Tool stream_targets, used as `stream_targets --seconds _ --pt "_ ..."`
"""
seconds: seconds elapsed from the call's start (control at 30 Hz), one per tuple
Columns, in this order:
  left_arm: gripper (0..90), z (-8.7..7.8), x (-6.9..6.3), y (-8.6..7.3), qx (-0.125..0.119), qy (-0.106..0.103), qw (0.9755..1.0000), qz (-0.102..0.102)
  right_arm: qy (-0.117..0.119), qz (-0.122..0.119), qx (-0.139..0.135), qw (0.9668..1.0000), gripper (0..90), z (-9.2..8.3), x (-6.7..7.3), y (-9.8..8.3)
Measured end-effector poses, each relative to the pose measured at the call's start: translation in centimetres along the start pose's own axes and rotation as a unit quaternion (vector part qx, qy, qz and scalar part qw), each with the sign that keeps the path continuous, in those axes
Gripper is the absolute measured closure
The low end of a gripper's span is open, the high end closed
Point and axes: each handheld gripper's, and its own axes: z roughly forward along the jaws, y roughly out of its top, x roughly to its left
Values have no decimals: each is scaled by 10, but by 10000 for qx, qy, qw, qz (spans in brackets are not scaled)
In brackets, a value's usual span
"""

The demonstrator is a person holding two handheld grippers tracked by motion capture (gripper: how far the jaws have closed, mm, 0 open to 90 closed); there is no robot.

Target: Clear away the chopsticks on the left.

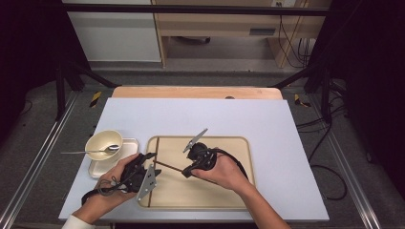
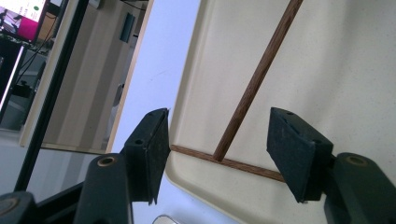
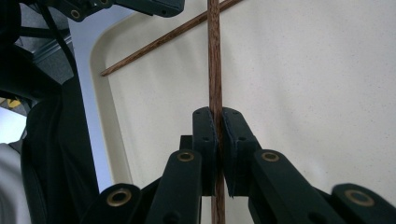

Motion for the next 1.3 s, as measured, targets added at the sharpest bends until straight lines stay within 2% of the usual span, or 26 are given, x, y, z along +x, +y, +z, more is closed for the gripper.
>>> stream_targets --seconds 0.2,0.23,0.27,0.3,0.37,0.4,0.43,0.47,0.53,0.6,0.67,0.73,0.8,0.83,0.87,0.9,0.97,1.0,1.03,1.07,1.1,1.13,1.17,1.23,1.27,1.3 --pt "345 0 0 -1 -2 29 9999 -140 -4 24 -19 10000 849 0 0 -1" --pt "345 -1 -1 -1 -48 128 9996 -255 -4 24 -19 10000 849 0 0 -1" --pt "334 -1 -2 -2 -84 108 9992 -369 -13 43 -20 10000 849 0 0 -1" --pt "328 -1 -2 -2 -84 108 9992 -369 -23 46 -23 10000 849 0 0 -1" --pt "311 -3 -2 -3 -139 195 9979 -600 -45 49 -43 10000 849 0 -1 -2" --pt "301 -3 -2 -3 -139 195 9979 -600 -51 48 -58 10000 849 0 -1 -2" --pt "301 -4 -3 -3 -161 224 9971 -716 -51 48 -58 10000 849 0 -1 -2" --pt "275 -7 -3 -4 -159 372 9947 -949 -77 102 -94 9999 849 0 -1 -2" --pt "255 -8 -4 -4 -177 425 9935 -1045 -113 116 -129 9998 849 -1 -1 -2" --pt "244 -11 -6 -5 -217 502 9903 -1281 -124 142 -154 9997 849 -1 -1 -1" --pt "233 -15 -8 -7 -273 586 9856 -1560 -159 200 -191 9995 849 0 -1 -1" --pt "223 -18 -10 -8 -288 668 9823 -1726 -216 223 -213 9993 849 1 -1 0" --pt "214 -24 -13 -13 -363 779 9755 -2026 -259 275 -250 9990 849 2 -1 0" --pt "214 -24 -13 -13 -363 779 9755 -2026 -259 275 -250 9990 849 2 -1 0" --pt "212 -28 -15 -16 -390 837 9704 -2231 -301 329 -269 9986 849 2 -2 1" --pt "209 -28 -15 -16 -390 837 9704 -2231 -301 329 -269 9986 849 2 -2 1" --pt "207 -31 -17 -19 -394 899 9663 -2381 -339 400 -290 9982 849 3 -2 2" --pt "202 -33 -19 -23 -402 951 9623 -2518 -376 421 -291 9980 849 4 -3 3" --pt "200 -33 -19 -23 -402 951 9623 -2518 -376 421 -291 9980 849 4 -3 3" --pt "200 -37 -19 -27 -477 980 9551 -2755 -399 444 -309 9977 849 5 -4 3" --pt "198 -37 -19 -27 -477 980 9551 -2755 -399 444 -309 9977 849 5 -4 3" --pt "198 -40 -20 -31 -526 1041 9487 -2938 -421 493 -338 9973 849 6 -4 4" --pt "198 -40 -20 -31 -526 1041 9487 -2938 -421 493 -338 9973 849 6 -4 4" --pt "198 -44 -22 -35 -545 1127 9448 -3028 -450 523 -348 9970 849 7 -4 4" --pt "199 -47 -24 -39 -587 1189 9404 -3132 -472 564 -370 9966 849 8 -5 4" --pt "199 -47 -24 -39 -587 1189 9404 -3132 -472 564 -370 9966 849 8 -5 4"
